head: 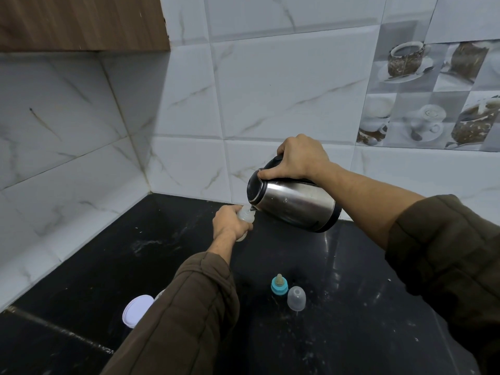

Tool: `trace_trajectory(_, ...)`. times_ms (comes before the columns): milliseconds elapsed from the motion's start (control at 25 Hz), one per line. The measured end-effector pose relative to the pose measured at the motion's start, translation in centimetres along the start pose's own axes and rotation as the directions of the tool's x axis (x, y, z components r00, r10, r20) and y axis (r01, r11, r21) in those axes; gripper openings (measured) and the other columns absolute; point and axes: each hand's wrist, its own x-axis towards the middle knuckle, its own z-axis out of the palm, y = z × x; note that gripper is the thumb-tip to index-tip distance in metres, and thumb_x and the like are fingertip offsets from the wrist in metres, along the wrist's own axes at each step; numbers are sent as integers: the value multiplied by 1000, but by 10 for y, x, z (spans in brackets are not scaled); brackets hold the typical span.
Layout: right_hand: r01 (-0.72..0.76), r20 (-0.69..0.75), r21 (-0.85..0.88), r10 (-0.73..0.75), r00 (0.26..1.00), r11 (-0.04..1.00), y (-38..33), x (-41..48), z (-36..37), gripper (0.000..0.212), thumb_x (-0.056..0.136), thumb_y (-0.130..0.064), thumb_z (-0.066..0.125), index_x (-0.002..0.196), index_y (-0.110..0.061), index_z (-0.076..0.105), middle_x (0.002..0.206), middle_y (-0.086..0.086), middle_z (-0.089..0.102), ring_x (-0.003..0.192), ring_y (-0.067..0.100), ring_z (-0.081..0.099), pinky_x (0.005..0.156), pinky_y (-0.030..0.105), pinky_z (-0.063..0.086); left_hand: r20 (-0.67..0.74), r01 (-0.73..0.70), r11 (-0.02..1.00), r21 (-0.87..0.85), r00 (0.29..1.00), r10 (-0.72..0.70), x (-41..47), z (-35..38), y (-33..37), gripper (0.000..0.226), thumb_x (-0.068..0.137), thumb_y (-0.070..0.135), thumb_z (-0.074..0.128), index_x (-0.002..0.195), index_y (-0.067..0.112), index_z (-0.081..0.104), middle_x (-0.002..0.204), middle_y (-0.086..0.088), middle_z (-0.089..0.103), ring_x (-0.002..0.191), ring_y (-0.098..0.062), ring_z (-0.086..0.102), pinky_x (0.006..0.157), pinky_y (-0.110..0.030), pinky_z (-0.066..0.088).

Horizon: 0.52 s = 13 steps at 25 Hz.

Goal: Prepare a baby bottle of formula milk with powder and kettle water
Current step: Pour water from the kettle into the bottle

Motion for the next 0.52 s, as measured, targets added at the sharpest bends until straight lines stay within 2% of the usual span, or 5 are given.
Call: trace_trajectory(520,10,9,-18,-10,1000,1000,1,-1,0,73,57,-85,72,55,-15,48,53,1,53,64,24,58,52,29,37,7,-1,1000,9,1000,1,1,2,0,58,73,20,91,127,24,70,122,-3,71,117,-23,63,100,-42,51)
